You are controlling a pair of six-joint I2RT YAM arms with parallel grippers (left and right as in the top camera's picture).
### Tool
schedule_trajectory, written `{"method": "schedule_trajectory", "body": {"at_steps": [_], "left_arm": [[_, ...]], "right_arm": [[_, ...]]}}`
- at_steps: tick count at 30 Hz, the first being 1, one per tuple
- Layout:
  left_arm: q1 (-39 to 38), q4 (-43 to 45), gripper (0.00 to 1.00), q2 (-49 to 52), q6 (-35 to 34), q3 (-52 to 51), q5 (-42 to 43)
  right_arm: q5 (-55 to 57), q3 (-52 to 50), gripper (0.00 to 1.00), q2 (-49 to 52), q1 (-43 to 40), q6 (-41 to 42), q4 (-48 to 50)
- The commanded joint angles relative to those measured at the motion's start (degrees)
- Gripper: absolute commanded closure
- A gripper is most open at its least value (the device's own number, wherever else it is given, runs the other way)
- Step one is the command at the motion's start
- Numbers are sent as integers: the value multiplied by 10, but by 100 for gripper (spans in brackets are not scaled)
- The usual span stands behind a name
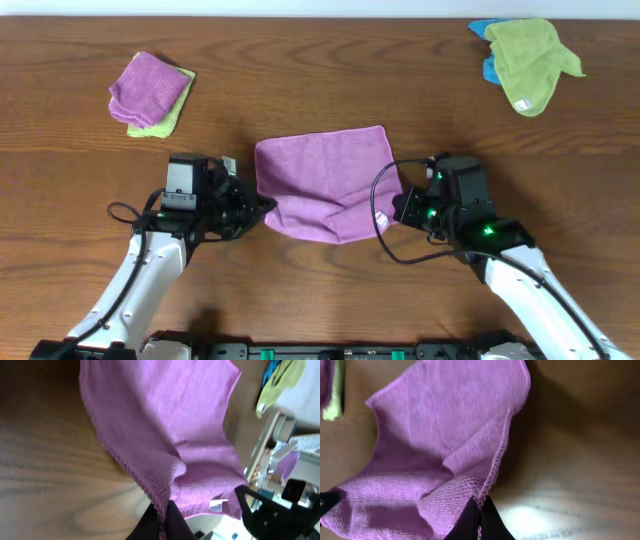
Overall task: Fold the cloth
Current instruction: 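Grasp near corners and fold them forward over the far edge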
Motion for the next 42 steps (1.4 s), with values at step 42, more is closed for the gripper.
{"method": "schedule_trajectory", "body": {"at_steps": [42], "left_arm": [[-12, 345, 94, 156, -166, 4, -282]], "right_arm": [[119, 85, 99, 266, 5, 2, 284]]}}
